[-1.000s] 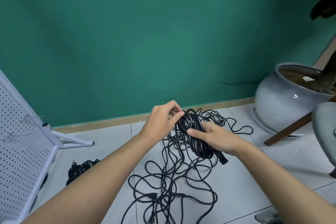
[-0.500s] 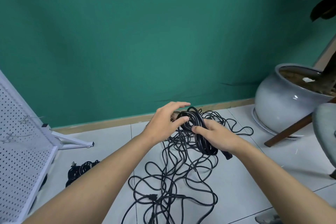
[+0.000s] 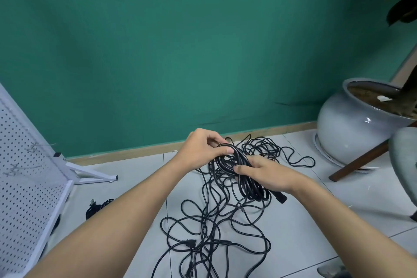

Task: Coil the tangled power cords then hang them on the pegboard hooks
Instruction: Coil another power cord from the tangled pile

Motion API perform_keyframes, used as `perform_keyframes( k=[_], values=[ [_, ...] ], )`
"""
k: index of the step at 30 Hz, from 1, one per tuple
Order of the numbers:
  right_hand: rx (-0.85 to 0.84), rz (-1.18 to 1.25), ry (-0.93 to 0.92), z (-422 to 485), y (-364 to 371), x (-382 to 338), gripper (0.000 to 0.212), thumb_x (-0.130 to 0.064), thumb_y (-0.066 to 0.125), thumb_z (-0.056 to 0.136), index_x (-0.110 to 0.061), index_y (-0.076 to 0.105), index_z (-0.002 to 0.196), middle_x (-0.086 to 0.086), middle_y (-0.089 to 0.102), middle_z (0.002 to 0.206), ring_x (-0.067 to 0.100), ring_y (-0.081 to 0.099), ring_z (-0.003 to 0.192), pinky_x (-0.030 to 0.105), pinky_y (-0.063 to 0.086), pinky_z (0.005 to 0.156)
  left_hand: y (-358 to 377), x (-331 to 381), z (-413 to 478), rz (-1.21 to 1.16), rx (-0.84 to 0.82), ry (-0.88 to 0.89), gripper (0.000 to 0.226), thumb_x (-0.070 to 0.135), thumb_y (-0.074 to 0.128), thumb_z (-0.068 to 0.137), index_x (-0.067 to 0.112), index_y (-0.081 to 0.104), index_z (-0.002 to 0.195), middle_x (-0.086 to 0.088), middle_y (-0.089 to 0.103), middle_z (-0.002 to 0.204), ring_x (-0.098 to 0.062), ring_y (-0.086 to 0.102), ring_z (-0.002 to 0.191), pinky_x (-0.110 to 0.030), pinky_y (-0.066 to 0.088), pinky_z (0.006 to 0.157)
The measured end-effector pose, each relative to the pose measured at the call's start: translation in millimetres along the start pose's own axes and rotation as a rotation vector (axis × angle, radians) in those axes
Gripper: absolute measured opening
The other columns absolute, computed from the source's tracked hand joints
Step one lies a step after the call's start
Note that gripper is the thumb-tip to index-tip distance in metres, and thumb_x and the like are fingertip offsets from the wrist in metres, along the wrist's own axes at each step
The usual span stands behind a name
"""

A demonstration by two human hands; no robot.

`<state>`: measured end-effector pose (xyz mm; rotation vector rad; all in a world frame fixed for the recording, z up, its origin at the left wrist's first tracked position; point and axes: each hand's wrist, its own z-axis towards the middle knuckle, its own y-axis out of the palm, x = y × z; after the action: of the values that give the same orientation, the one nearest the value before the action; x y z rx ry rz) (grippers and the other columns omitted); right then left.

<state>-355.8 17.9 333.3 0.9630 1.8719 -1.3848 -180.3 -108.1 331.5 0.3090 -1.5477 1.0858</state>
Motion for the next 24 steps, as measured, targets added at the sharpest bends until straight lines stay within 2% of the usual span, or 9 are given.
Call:
perform_keyframes(
  k=[3, 7, 9, 11, 13, 17, 19, 22, 24],
  values=[
    [0.035, 0.037, -0.034, -0.8, -1.0, -2.1, 0.022, -0.027, 0.053, 0.107, -0.022, 0.057, 0.086, -0.004, 0.059, 0.074, 0.017, 0.054, 0.068, 0.037, 0.044, 0.069, 3.5, 4.3, -1.2, 0.022, 0.086, -0.007, 0.015, 0.034, 0.090, 0.077, 0.025, 0.080, 0.084, 0.017, 0.073, 0.070, 0.003, 0.063, 0.065, -0.012, 0.045, 0.066],
    [0.126, 0.155, -0.076, -5.1, -3.4, -14.2, 0.016, -0.022, 0.050, 0.109, -0.024, 0.062, 0.098, -0.014, 0.066, 0.074, 0.008, 0.061, 0.072, 0.024, 0.051, 0.069, 1.6, -0.4, -6.2, -0.217, 0.065, -0.073, 0.022, 0.037, 0.086, 0.082, 0.024, 0.079, 0.097, 0.008, 0.079, 0.093, -0.008, 0.073, 0.090, -0.033, 0.058, 0.090],
    [0.180, 0.171, -0.088, -6.5, -4.7, -17.2, 0.016, -0.021, 0.050, 0.109, -0.024, 0.062, 0.100, -0.018, 0.068, 0.075, 0.000, 0.064, 0.073, 0.019, 0.052, 0.070, 0.9, -4.5, -12.8, -0.271, 0.031, -0.102, 0.017, 0.034, 0.078, 0.091, 0.017, 0.079, 0.094, 0.005, 0.078, 0.088, -0.009, 0.071, 0.084, -0.039, 0.058, 0.094],
    [0.221, 0.135, -0.091, -6.2, -4.3, -16.3, 0.015, -0.021, 0.051, 0.109, -0.022, 0.061, 0.098, -0.016, 0.067, 0.077, -0.002, 0.062, 0.072, 0.019, 0.052, 0.071, 1.1, -4.1, -16.7, -0.302, 0.022, -0.118, 0.020, 0.028, 0.072, 0.097, 0.009, 0.078, 0.089, 0.001, 0.076, 0.079, -0.010, 0.068, 0.075, -0.039, 0.059, 0.089],
    [0.267, 0.091, -0.091, -4.9, -2.6, -16.0, 0.014, -0.020, 0.052, 0.108, -0.018, 0.059, 0.095, -0.008, 0.063, 0.080, 0.000, 0.059, 0.069, 0.019, 0.050, 0.070, 1.3, 2.2, -17.6, -0.333, 0.094, -0.137, 0.022, 0.025, 0.074, 0.095, 0.005, 0.078, 0.088, -0.006, 0.077, 0.079, -0.013, 0.070, 0.069, -0.040, 0.063, 0.084],
    [0.387, 0.018, -0.105, 3.2, 5.4, -21.7, 0.014, -0.020, 0.055, 0.106, -0.024, 0.061, 0.095, -0.013, 0.065, 0.081, -0.006, 0.058, 0.071, 0.015, 0.044, 0.072, 3.1, 16.9, -15.8, -0.388, 0.268, -0.197, 0.022, 0.028, 0.080, 0.090, 0.007, 0.078, 0.090, -0.014, 0.077, 0.079, -0.024, 0.076, 0.067, -0.037, 0.065, 0.069],
    [0.412, 0.035, -0.091, 7.7, 12.2, -24.8, 0.011, -0.023, 0.055, 0.107, -0.028, 0.064, 0.104, -0.016, 0.070, 0.093, -0.009, 0.062, 0.086, 0.014, 0.045, 0.079, 4.9, 18.8, -14.2, -0.404, 0.308, -0.223, 0.021, 0.027, 0.080, 0.090, 0.006, 0.076, 0.088, -0.016, 0.075, 0.078, -0.024, 0.076, 0.067, -0.036, 0.065, 0.067],
    [0.417, 0.066, -0.086, 12.3, 21.2, -32.8, 0.016, -0.025, 0.053, 0.107, -0.031, 0.063, 0.118, -0.015, 0.071, 0.111, 0.000, 0.063, 0.108, 0.017, 0.046, 0.094, 6.9, 20.6, -9.3, -0.537, 0.365, -0.269, 0.022, 0.021, 0.081, 0.089, 0.003, 0.071, 0.084, -0.014, 0.068, 0.078, -0.018, 0.072, 0.063, -0.035, 0.065, 0.067],
    [0.405, 0.115, -0.073, 14.1, 25.5, -39.3, 0.018, -0.025, 0.052, 0.108, -0.029, 0.063, 0.122, -0.015, 0.071, 0.114, 0.001, 0.063, 0.110, 0.009, 0.045, 0.090, 6.1, 20.7, -5.4, -0.649, 0.389, -0.305, 0.024, 0.019, 0.082, 0.088, 0.001, 0.068, 0.081, -0.010, 0.061, 0.081, -0.011, 0.068, 0.059, -0.036, 0.064, 0.069]
  ],
)
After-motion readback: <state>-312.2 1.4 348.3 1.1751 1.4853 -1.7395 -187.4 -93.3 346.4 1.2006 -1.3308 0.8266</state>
